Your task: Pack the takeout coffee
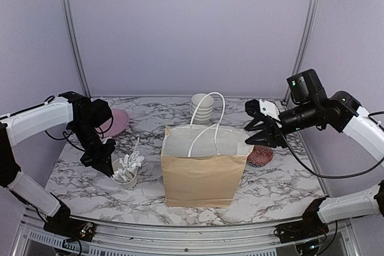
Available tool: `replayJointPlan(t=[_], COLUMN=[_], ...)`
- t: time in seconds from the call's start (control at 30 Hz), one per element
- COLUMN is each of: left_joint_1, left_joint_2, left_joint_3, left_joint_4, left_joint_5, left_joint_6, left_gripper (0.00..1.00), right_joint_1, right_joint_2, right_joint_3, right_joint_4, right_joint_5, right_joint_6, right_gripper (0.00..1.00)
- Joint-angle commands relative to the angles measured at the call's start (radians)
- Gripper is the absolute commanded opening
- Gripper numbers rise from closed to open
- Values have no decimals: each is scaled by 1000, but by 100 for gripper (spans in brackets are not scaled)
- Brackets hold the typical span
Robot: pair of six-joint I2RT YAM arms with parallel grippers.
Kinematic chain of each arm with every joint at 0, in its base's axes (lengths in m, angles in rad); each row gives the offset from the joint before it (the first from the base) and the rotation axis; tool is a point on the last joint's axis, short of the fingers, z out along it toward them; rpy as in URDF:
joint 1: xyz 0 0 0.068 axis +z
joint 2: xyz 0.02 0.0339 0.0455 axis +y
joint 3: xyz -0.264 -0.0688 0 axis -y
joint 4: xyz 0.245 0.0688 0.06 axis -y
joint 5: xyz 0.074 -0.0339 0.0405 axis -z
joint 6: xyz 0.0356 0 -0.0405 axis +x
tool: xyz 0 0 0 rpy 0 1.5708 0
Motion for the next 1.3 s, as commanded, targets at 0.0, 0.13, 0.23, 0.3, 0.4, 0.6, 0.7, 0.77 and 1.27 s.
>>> replayJointPlan(t=[0.0,0.13,0.23,0.3,0.4,0.6,0.7,0.77,1.27], left_joint_1=[8,11,21,22,29,42,43,43,-115], left_joint_2=[-5,34,66,78,76,50,38,40,-81], left_joint_3=[-31,-35,-6,27,80,148,150,136,178], left_joint_4=[8,11,8,9,3,-13,-13,-10,10], left_joint_5=[84,80,63,48,27,-59,-105,-113,-222], left_joint_6=[-33,-35,-36,-36,-36,-20,-6,0,-51], left_gripper=[0,0,11,24,37,47,49,50,56], right_joint_1=[-5,-5,-5,-5,-5,-5,-5,-6,-5], right_joint_2=[-30,-40,-41,-45,-52,-48,-41,-35,37], right_joint_3=[-11,-25,-23,-19,-17,-8,-2,4,59], right_joint_4=[25,33,34,34,33,26,20,19,9], right_joint_5=[-6,-10,-15,-18,-16,-18,-23,-25,-68], right_joint_6=[-3,-2,1,5,7,10,9,11,27], right_gripper=[40,40,40,40,40,40,40,40,40])
